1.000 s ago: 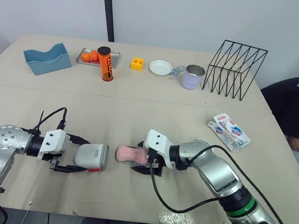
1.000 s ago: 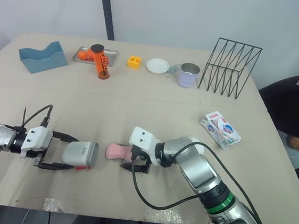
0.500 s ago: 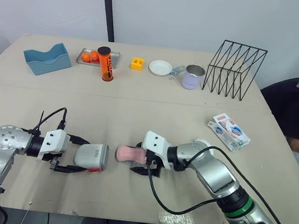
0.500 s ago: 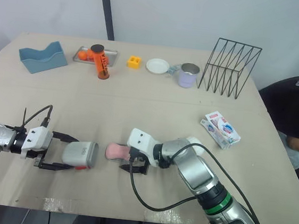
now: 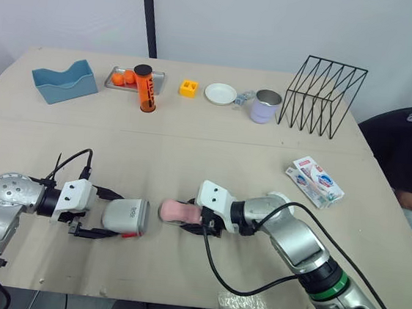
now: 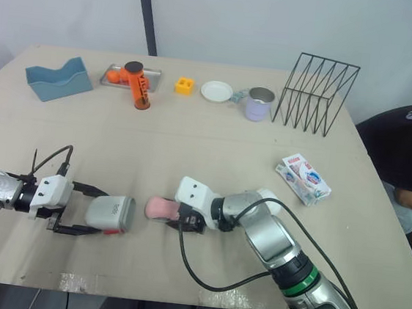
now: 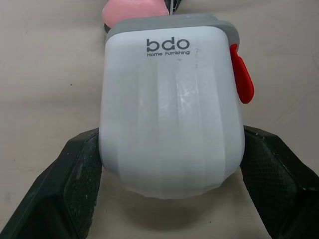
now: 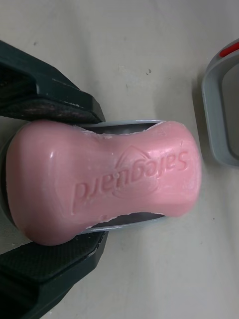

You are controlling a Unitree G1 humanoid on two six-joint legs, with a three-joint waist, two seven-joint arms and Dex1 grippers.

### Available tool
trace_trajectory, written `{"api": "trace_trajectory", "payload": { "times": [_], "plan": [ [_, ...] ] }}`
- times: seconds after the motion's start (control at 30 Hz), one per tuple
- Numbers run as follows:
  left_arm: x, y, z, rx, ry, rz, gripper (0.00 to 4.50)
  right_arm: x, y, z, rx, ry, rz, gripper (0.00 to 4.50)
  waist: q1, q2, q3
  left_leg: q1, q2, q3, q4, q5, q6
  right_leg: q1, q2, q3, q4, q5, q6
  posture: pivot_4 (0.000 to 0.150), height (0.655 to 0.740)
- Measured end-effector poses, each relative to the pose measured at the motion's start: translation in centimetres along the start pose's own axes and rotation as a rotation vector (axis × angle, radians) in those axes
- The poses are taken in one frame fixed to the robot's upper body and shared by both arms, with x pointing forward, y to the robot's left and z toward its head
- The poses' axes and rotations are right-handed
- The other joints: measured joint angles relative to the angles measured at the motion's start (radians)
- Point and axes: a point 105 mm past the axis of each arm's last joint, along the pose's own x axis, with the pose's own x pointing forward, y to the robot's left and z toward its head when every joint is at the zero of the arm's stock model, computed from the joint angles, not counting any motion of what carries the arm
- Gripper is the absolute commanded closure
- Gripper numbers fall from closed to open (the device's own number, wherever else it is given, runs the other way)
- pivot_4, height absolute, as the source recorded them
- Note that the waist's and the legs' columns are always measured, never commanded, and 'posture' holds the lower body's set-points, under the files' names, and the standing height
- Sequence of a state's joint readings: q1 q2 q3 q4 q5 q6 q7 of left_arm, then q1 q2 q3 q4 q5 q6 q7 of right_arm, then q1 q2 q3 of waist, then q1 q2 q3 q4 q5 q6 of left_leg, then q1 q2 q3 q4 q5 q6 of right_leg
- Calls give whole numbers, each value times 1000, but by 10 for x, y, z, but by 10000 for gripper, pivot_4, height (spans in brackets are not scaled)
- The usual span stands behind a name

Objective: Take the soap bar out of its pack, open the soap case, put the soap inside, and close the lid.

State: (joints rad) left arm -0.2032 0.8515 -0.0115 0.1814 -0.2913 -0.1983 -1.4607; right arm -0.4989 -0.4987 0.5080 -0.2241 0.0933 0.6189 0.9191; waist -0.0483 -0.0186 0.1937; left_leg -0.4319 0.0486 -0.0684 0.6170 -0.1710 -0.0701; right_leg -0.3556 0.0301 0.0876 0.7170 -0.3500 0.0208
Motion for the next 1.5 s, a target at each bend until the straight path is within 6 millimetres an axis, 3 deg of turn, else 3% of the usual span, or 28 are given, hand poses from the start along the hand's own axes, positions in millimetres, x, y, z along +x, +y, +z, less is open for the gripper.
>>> {"api": "trace_trajectory", "payload": {
  "times": [0.27, 0.5, 0.9, 1.5],
  "plan": [
    [2, 3, 1, 3, 3, -6, 10160, -18, -3, -3, -73, 50, 80, 17088, 0, 0, 0, -1, 0, -1, 0, 0, 0, -1, 0, -2, 0, 0, 0, 1500, 7400],
    [8, 10, 6, 12, -16, 10, 10160, -21, -6, 10, -93, 47, 115, 17088, 0, 0, 0, -2, 0, -2, 0, 0, 0, -1, 0, -2, 0, 0, -1, 1500, 7400],
    [27, 14, 11, 26, -51, 4, 10160, -11, -1, 18, -71, 55, 146, 17088, 0, 0, 0, -2, 0, -3, 0, 0, 0, -1, 0, -3, 0, 0, -1, 1500, 7400],
    [40, 16, 15, 29, -75, 9, 10160, 5, -5, 29, -80, 83, 127, 17088, 0, 0, 0, -3, 0, -3, 0, 0, 0, -1, 0, -4, 0, 0, -1, 1500, 7400]
  ]
}}
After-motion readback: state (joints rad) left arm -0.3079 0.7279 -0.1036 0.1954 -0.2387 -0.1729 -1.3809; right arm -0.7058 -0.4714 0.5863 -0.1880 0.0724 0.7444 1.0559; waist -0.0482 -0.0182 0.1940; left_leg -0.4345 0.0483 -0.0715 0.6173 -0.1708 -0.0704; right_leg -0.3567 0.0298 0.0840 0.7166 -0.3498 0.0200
